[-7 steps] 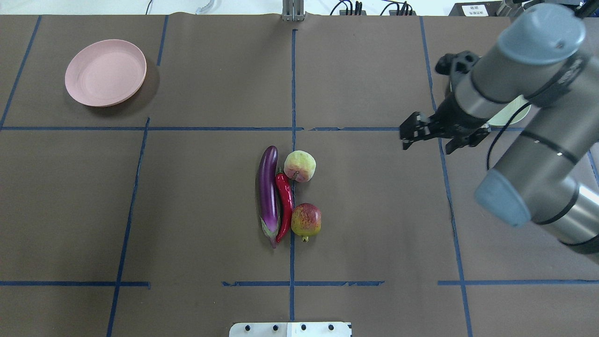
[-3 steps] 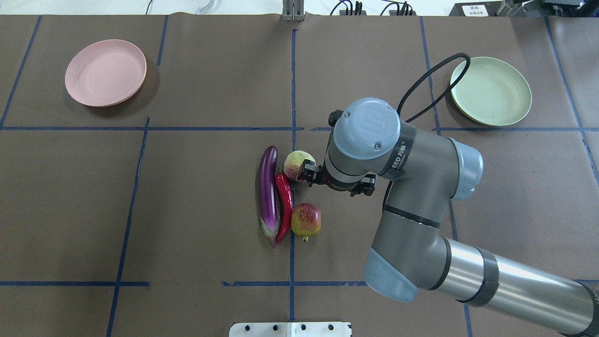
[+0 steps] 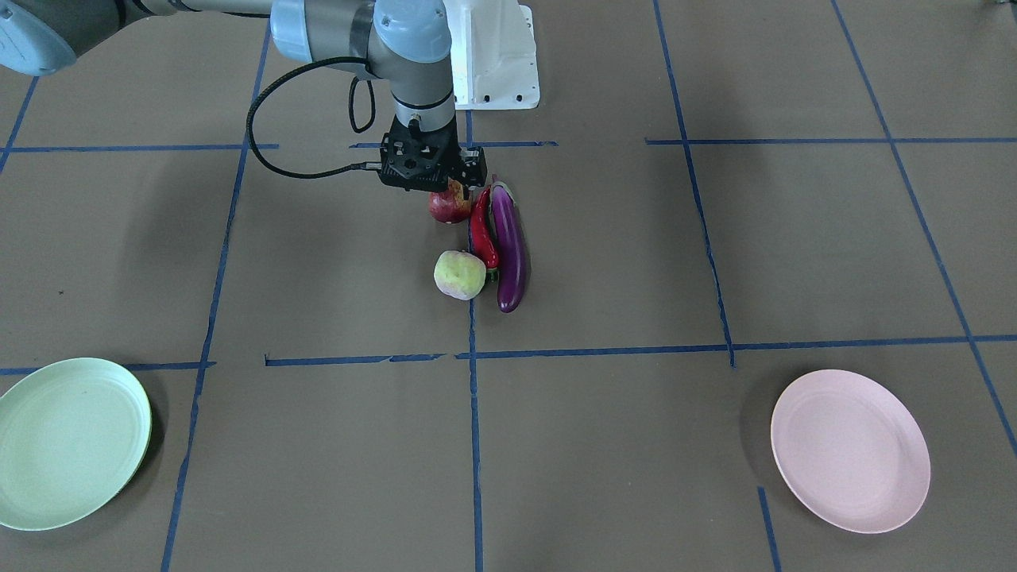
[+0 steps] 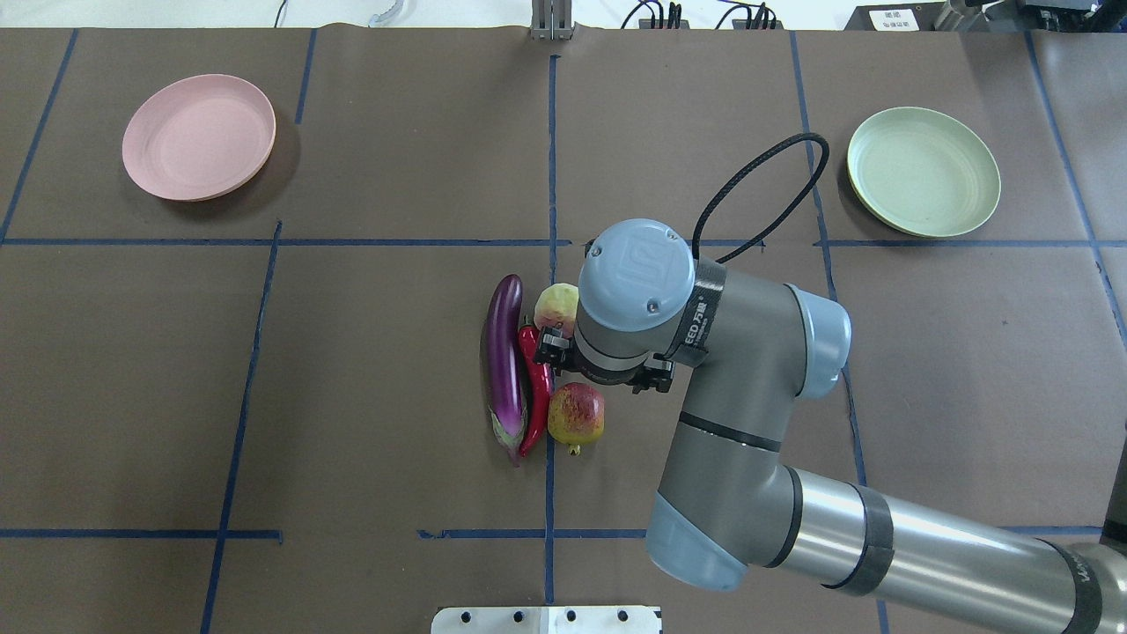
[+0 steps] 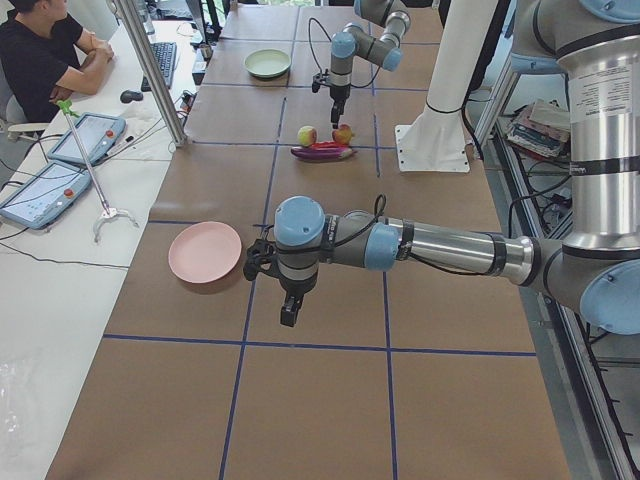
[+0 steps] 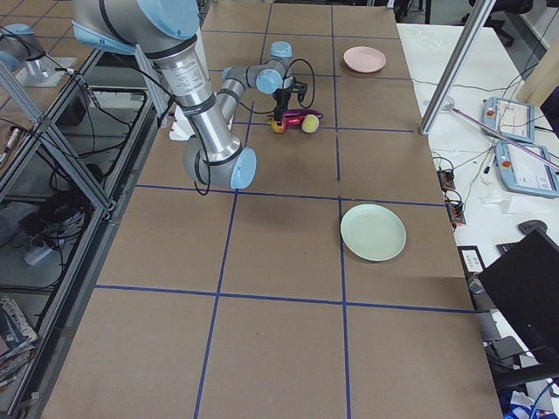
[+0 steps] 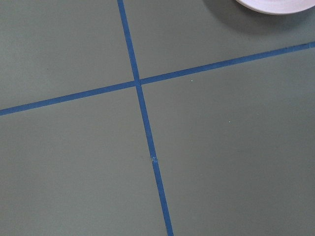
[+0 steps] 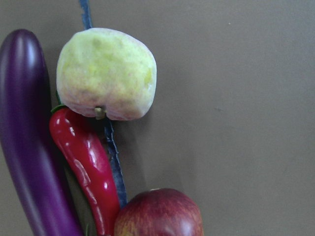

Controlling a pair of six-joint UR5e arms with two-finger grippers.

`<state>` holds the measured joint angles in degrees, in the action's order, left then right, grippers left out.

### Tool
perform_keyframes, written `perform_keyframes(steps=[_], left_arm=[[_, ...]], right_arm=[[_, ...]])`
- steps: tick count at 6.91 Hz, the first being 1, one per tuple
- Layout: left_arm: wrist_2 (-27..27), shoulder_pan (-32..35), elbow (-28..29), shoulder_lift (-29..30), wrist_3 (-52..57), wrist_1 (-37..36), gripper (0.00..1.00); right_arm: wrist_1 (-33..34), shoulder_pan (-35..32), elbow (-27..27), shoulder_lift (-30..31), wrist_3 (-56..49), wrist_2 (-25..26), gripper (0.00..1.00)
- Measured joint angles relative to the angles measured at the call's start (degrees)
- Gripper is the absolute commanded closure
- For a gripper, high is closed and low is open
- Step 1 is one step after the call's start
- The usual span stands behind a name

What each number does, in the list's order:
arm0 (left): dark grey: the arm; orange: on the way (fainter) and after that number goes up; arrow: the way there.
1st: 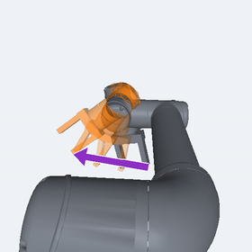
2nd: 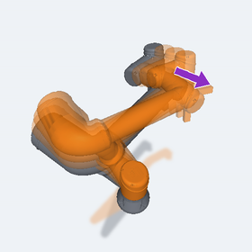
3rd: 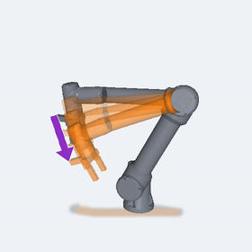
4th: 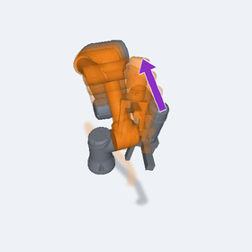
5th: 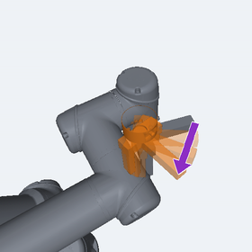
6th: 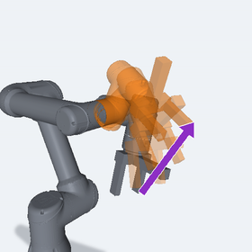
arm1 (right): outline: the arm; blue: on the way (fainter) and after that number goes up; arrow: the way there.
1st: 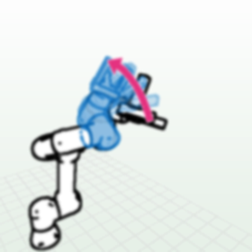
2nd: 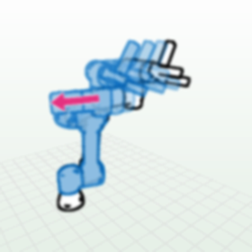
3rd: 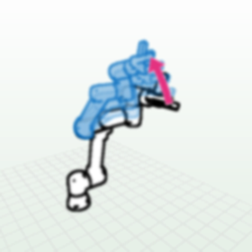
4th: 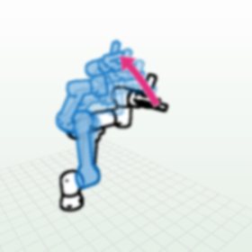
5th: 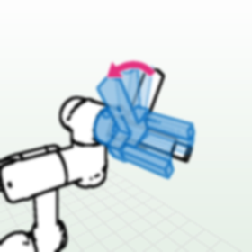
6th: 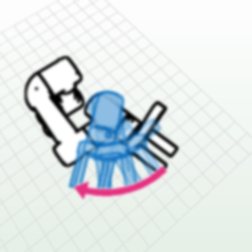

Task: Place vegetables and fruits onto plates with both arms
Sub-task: 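Move the right gripper to the red apple and grasp it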

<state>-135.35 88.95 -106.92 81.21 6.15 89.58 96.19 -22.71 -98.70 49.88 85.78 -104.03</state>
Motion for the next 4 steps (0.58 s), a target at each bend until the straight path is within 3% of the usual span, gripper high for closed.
perform_keyframes(steps=[1,2,3,4], left_arm=[[0.0,0.0,0.0,0.0,0.0,0.0,0.0],[0.0,0.0,0.0,0.0,0.0,0.0,0.0],[0.0,0.0,0.0,0.0,0.0,0.0,0.0],[0.0,0.0,0.0,0.0,0.0,0.0,0.0]], right_arm=[[-2.6,0.4,2.0,-0.1,0.4,0.5,0.04],[-6.3,0.5,4.4,-0.1,1.1,0.6,0.57],[-8.7,0.5,5.9,0.0,1.7,0.6,0.99],[-9.6,0.5,6.3,0.2,2.4,0.2,1.0]])
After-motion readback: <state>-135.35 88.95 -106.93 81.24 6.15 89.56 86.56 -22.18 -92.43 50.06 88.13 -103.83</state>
